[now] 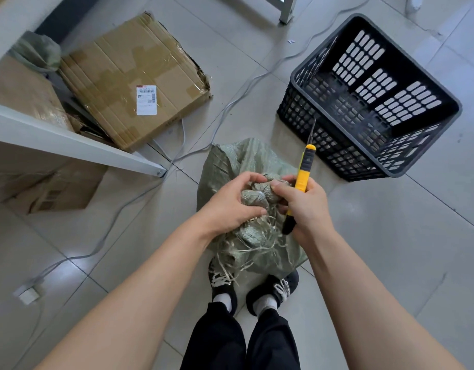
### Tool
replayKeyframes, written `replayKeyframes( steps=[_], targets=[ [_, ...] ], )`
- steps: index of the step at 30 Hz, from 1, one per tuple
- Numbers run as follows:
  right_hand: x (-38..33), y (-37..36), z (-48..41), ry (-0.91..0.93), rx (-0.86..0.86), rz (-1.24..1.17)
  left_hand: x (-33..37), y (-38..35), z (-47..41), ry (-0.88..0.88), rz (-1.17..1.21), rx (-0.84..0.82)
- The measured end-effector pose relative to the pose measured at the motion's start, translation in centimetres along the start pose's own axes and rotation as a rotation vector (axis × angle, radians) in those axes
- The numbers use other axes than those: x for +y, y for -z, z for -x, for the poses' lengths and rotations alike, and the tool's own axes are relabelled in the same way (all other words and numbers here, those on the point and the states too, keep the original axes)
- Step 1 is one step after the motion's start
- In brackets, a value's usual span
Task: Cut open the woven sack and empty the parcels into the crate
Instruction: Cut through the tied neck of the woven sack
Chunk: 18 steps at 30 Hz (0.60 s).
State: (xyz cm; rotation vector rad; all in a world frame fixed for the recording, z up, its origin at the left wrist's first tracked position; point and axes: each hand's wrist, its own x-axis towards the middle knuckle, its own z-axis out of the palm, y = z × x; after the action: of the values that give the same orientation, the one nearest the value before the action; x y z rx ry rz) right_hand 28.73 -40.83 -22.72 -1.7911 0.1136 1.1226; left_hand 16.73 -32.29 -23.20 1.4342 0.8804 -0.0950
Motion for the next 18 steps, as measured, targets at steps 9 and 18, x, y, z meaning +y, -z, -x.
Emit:
replayKeyframes(
  steps=[9,18],
  targets=[
    [1.9,2.3,6.0,0.351,0.074,0.648,-0.4,-2.8,0.3,0.067,0.315,0.330],
    [3.1,4.3,7.7,0.385,0.035,0.988,-0.6,-3.5,0.3,0.038,0.121,0.443]
  ],
)
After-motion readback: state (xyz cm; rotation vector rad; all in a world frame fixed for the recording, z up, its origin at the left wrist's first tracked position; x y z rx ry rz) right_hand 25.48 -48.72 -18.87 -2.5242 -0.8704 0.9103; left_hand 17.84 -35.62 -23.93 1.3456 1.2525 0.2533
